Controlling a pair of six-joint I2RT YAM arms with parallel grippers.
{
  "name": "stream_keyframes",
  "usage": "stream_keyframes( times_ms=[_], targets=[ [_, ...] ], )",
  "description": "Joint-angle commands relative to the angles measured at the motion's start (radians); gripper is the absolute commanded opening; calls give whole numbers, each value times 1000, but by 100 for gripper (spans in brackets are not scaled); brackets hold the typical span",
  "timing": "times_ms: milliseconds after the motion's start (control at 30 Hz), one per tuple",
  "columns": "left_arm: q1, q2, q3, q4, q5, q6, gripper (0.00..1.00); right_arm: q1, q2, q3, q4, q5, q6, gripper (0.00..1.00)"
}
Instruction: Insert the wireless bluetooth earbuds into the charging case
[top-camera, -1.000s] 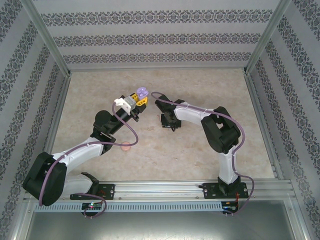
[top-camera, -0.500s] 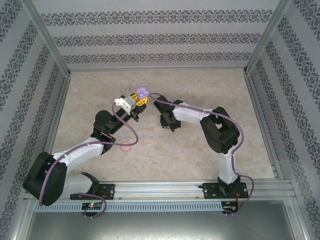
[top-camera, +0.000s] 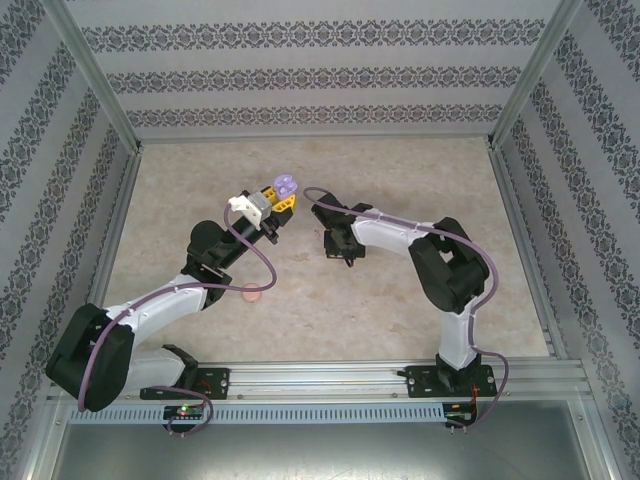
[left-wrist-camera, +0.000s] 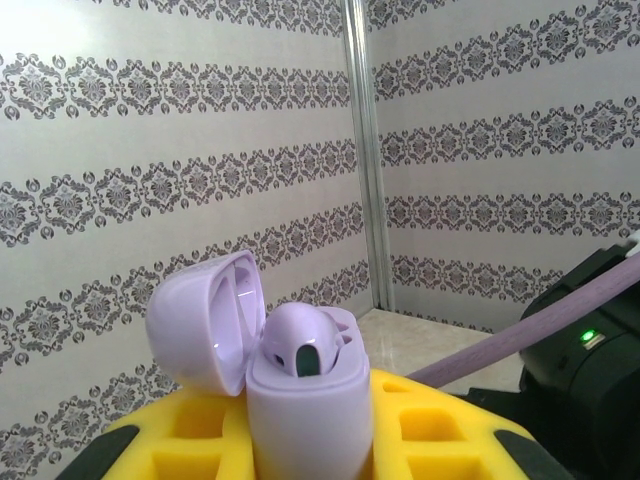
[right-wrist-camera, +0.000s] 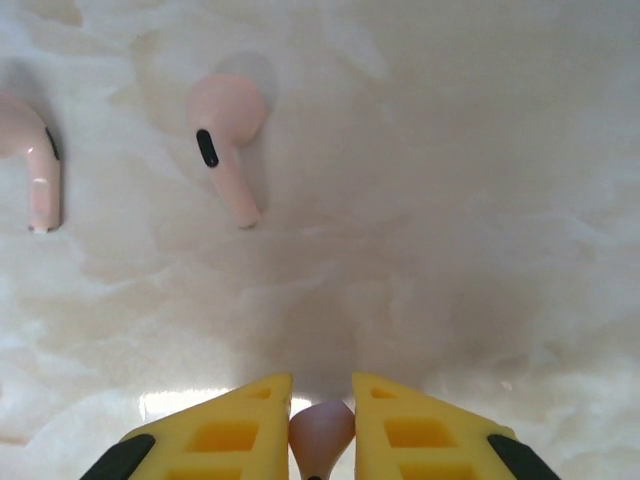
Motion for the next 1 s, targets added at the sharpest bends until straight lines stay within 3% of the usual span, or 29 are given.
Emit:
stream_keyframes(
  times_ms=[0, 267, 500, 967],
  targets=[
    [14, -15, 34, 5, 20, -17, 0, -9, -102, -43, 23, 23, 4, 19],
    [13, -17, 53, -21, 44, -32, 0, -39, -341, -103, 36, 28, -23, 19],
    [12, -1, 73, -57, 125, -32, 0, -51, -522, -2, 8, -4, -85, 19],
    [-10, 110, 163, -101, 233, -10, 0, -47, -610, 244, 29, -103, -166, 21]
  ],
)
